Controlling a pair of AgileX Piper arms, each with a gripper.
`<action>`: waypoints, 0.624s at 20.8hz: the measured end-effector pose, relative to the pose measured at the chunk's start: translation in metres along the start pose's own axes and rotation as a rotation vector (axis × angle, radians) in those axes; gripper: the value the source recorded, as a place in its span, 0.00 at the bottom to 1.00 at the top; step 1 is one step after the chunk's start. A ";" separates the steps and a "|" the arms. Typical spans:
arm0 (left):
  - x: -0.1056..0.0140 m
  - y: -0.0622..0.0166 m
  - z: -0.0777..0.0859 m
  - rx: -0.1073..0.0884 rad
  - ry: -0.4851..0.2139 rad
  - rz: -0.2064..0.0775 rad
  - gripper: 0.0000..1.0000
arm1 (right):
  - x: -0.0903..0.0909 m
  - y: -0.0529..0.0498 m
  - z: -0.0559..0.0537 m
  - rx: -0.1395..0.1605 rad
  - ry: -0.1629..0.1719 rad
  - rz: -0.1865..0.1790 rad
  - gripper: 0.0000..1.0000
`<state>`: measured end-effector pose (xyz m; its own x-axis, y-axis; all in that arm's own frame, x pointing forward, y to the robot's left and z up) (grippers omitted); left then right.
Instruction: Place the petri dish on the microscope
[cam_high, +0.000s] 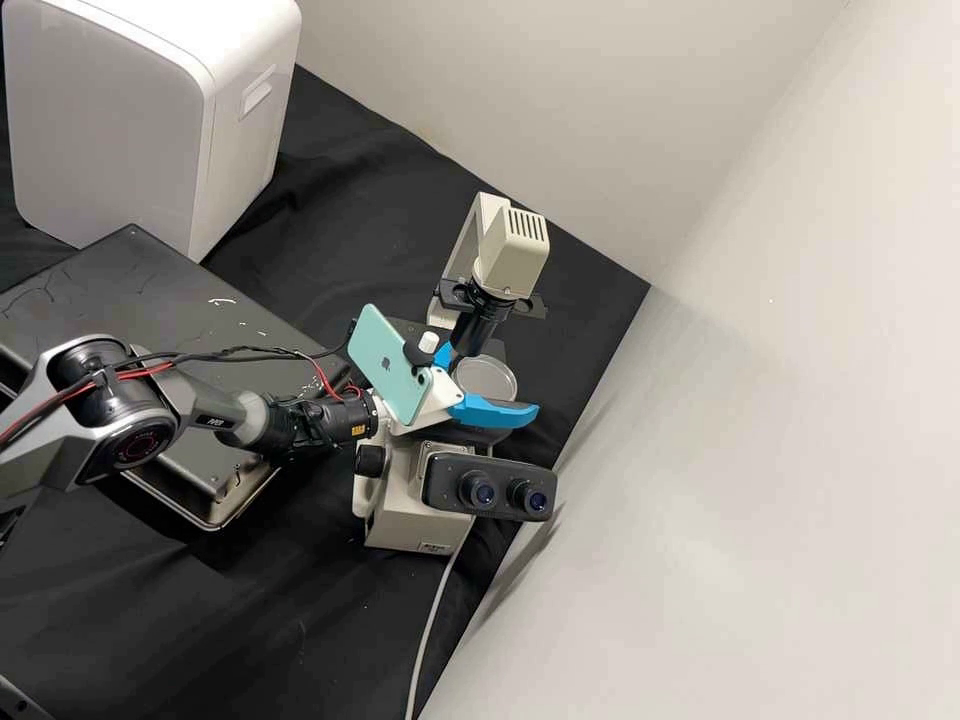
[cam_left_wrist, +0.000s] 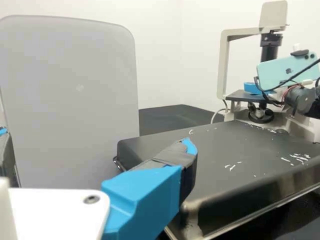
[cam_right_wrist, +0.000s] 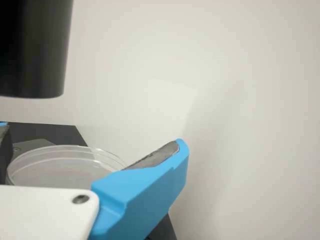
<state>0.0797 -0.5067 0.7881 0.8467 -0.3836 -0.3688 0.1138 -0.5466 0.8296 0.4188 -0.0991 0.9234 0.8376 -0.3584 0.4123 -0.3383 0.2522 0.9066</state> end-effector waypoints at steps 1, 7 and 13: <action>0.000 -0.0001 0.000 0.000 -0.002 -0.001 1.00 | 0.000 0.000 0.000 0.003 -0.003 0.001 1.00; 0.000 -0.0001 0.000 0.001 -0.002 -0.001 1.00 | 0.000 0.000 0.000 0.005 -0.004 0.003 1.00; 0.000 -0.0002 0.000 0.004 0.001 -0.001 1.00 | -0.004 0.001 0.000 -0.005 0.002 -0.003 1.00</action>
<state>0.0797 -0.5067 0.7878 0.8469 -0.3826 -0.3692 0.1126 -0.5495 0.8278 0.4156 -0.0976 0.9228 0.8395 -0.3574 0.4092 -0.3335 0.2556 0.9075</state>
